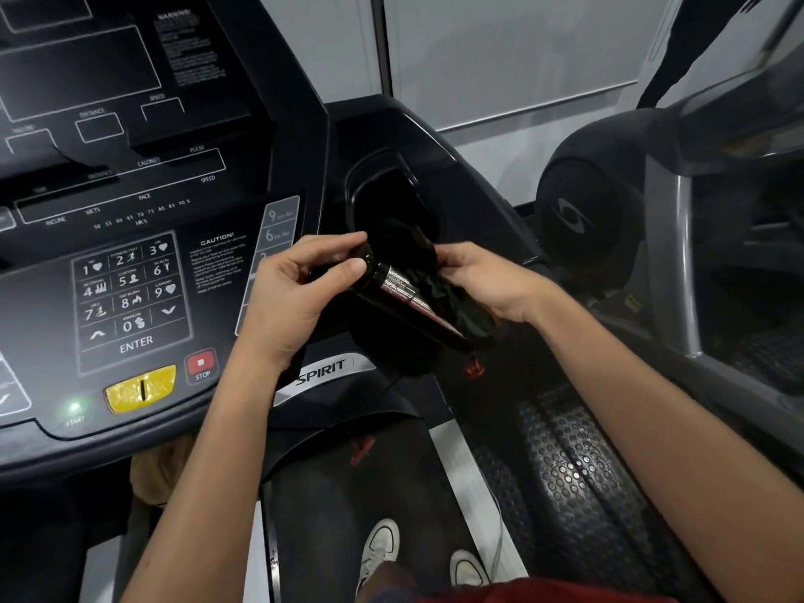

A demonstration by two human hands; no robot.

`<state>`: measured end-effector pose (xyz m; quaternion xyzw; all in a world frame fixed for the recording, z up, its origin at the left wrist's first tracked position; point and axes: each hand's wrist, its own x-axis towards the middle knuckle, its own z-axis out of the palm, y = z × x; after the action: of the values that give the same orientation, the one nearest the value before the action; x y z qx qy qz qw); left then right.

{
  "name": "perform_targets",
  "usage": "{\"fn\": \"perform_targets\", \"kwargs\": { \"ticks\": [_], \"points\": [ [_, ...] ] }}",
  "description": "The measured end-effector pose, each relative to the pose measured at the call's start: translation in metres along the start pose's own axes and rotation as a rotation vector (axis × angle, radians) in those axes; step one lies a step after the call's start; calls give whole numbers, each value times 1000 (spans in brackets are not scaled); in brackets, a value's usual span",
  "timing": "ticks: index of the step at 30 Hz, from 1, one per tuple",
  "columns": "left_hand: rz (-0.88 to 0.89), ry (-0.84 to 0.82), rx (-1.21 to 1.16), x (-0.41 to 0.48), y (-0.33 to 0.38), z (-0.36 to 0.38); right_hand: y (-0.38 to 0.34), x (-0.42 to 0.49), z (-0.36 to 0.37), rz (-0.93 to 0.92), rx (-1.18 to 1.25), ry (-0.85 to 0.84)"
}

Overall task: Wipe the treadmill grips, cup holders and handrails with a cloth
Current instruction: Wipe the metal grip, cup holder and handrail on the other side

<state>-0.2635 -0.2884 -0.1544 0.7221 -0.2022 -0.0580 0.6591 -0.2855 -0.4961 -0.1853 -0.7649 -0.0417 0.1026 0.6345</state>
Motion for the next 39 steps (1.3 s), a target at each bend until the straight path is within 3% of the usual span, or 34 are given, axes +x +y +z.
{"fn": "perform_targets", "kwargs": {
  "ticks": [5,8,10,15,17,19,21,27,32,39],
  "points": [
    [9,-7,11,-1,2,0,19,-24,-9,54,-152,19],
    [9,1,12,-1,1,0,9,-27,1,-54,-22,97],
    [10,8,14,-1,1,1,1,-27,18,-125,48,201],
    [18,11,13,-1,1,2,32,-49,40,-354,-443,415],
    [22,13,-4,0,0,1,57,-64,38,-421,-443,585],
    [23,16,-8,-1,0,2,73,-73,35,-371,-325,695],
    [26,19,-10,-1,-1,2,75,-75,36,-356,-271,710],
    [30,25,7,-2,-1,3,56,-51,69,-642,-673,868],
    [21,25,4,-2,1,3,65,-45,72,-778,-796,911],
    [26,25,-2,-4,3,4,101,-68,63,-668,-759,959]
  ]
}}
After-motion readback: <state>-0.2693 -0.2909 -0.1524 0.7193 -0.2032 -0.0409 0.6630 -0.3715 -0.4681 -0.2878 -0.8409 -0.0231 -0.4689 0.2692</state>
